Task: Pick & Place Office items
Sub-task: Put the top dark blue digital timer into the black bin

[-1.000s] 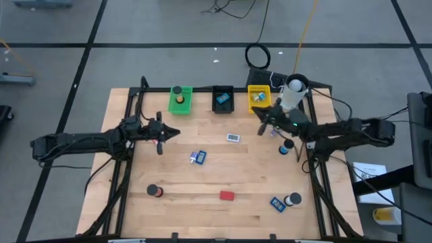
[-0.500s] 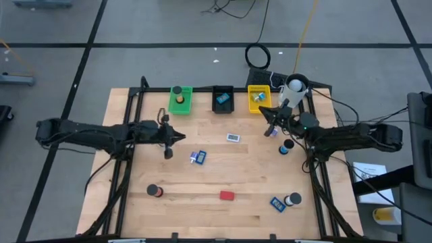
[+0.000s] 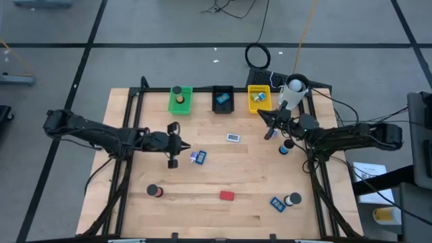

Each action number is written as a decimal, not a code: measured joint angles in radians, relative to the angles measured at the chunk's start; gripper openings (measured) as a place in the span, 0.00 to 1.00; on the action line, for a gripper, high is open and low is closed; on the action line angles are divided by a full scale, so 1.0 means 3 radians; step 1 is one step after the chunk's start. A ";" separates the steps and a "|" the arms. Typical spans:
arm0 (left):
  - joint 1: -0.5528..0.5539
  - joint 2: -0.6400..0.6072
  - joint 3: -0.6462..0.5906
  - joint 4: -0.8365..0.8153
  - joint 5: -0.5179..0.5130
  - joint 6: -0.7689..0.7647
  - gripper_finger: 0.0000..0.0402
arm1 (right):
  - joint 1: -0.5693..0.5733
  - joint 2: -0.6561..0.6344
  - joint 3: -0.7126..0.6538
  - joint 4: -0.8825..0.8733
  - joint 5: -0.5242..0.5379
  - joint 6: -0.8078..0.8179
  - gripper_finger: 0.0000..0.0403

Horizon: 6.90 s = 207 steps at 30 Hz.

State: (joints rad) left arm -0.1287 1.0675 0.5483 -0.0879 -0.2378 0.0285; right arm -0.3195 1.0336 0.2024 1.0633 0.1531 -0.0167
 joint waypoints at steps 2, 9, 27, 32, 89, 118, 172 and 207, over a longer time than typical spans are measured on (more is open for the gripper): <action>-0.0017 0.0147 0.0070 0.0011 -0.0006 -0.0092 0.09 | 0.0022 0.0000 0.0000 0.0049 0.0000 -0.0014 0.00; -0.0022 0.0759 0.0444 -0.0068 -0.0172 -0.0467 0.16 | 0.0047 0.0000 0.0001 0.0070 0.0005 -0.0024 0.00; -0.0002 0.1958 0.1229 -0.0670 -0.0118 -0.0658 0.75 | 0.0047 0.0000 0.0001 0.0061 0.0005 -0.0021 0.00; 0.0080 0.2139 0.1394 -0.0755 0.0155 -0.0986 0.81 | 0.0047 0.0000 0.0001 0.0070 0.0004 0.0005 0.00; 0.0238 0.2321 0.1588 -0.1015 0.0694 -0.1565 0.73 | 0.0046 0.0000 0.0004 0.0080 0.0004 0.0004 0.00; -0.0131 0.2339 0.1796 -0.1285 0.0495 -0.1650 0.73 | 0.0046 0.0000 0.0004 0.0083 0.0004 0.0004 0.00; 0.0164 0.1999 0.1782 -0.1601 0.0088 -0.0451 0.41 | 0.0046 0.0001 0.0001 0.0094 -0.0005 0.0004 0.00; 0.1652 0.1552 0.1787 0.0442 0.0708 0.0236 0.43 | 0.0046 0.0001 0.0001 0.0079 -0.0003 -0.0072 0.00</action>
State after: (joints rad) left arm 0.3669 1.5330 1.0843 0.0446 -0.0254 0.0991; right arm -0.3056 1.0340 0.2028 1.0870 0.1520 -0.0383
